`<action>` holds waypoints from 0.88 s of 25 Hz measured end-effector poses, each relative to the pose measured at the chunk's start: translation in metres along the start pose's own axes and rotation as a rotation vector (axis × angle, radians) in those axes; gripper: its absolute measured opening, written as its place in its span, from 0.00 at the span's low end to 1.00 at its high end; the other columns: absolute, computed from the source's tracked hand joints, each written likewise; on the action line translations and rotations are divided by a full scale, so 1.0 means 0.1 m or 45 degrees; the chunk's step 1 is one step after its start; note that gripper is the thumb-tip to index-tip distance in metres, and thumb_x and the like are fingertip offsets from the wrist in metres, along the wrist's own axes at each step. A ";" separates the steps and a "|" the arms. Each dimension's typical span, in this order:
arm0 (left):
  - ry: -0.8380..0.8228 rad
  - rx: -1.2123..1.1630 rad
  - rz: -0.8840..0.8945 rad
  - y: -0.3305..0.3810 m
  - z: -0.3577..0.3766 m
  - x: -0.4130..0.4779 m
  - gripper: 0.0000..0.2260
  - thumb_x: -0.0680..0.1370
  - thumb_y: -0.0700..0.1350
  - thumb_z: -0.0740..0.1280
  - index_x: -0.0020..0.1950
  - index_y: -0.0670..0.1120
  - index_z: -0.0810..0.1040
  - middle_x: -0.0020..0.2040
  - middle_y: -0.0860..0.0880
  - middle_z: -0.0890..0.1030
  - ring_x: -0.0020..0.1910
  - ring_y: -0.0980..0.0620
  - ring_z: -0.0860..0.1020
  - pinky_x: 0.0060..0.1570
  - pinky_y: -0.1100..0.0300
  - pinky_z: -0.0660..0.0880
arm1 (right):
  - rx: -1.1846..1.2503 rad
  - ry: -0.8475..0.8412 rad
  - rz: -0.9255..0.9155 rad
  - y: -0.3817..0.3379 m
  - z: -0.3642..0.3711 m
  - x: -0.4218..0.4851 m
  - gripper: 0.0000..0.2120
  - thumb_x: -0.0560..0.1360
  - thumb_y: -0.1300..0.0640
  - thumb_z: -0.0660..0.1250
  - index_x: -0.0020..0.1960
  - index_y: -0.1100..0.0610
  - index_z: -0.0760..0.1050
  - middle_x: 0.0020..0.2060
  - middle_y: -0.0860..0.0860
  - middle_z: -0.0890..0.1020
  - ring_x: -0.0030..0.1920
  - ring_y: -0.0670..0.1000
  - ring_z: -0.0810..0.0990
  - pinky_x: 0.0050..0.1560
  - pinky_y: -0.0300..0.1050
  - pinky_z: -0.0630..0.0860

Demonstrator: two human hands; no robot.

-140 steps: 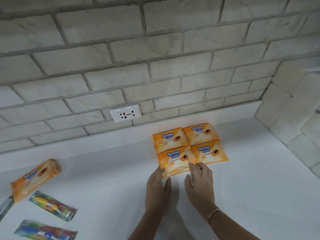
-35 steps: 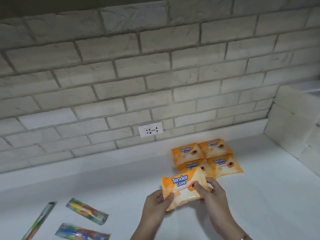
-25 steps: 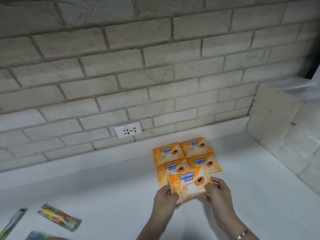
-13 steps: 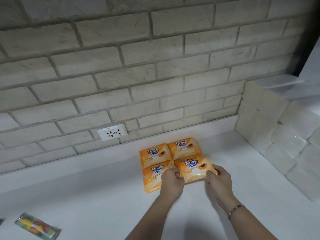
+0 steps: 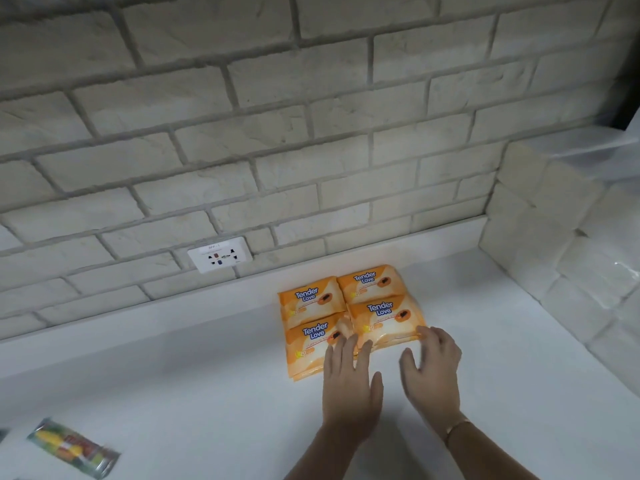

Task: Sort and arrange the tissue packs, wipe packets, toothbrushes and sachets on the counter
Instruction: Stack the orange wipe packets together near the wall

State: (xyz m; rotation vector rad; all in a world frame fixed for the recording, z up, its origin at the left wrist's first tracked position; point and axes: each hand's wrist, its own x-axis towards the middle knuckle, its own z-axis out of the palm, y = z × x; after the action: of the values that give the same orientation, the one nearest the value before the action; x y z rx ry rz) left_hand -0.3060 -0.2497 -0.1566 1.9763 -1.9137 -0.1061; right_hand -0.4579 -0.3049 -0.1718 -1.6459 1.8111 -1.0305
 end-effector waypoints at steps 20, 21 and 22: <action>-0.046 -0.162 -0.090 -0.42 -0.22 -0.17 0.21 0.81 0.56 0.56 0.74 0.56 0.70 0.73 0.56 0.72 0.73 0.54 0.67 0.76 0.50 0.64 | 0.016 0.002 -0.127 0.05 -0.06 0.04 0.21 0.77 0.57 0.64 0.70 0.53 0.72 0.68 0.54 0.70 0.71 0.57 0.63 0.68 0.53 0.68; -0.034 -0.196 -0.070 -0.52 -0.31 -0.21 0.19 0.80 0.54 0.58 0.70 0.55 0.73 0.69 0.57 0.75 0.69 0.55 0.70 0.70 0.53 0.69 | 0.029 0.023 -0.133 0.05 -0.06 0.03 0.21 0.75 0.56 0.63 0.69 0.54 0.73 0.66 0.54 0.71 0.69 0.58 0.64 0.66 0.50 0.65; -0.017 -0.208 -0.042 -0.62 -0.40 -0.26 0.18 0.79 0.52 0.60 0.67 0.55 0.75 0.66 0.57 0.77 0.66 0.55 0.72 0.66 0.54 0.71 | 0.045 0.042 -0.134 0.04 -0.05 0.01 0.22 0.74 0.55 0.63 0.68 0.54 0.73 0.65 0.54 0.71 0.68 0.59 0.65 0.65 0.48 0.63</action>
State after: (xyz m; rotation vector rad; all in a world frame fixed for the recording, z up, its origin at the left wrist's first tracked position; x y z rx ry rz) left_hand -0.2358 -0.2161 -0.1449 1.9032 -1.8189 -0.2767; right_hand -0.4647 -0.3046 -0.1717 -1.7280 1.7330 -1.1349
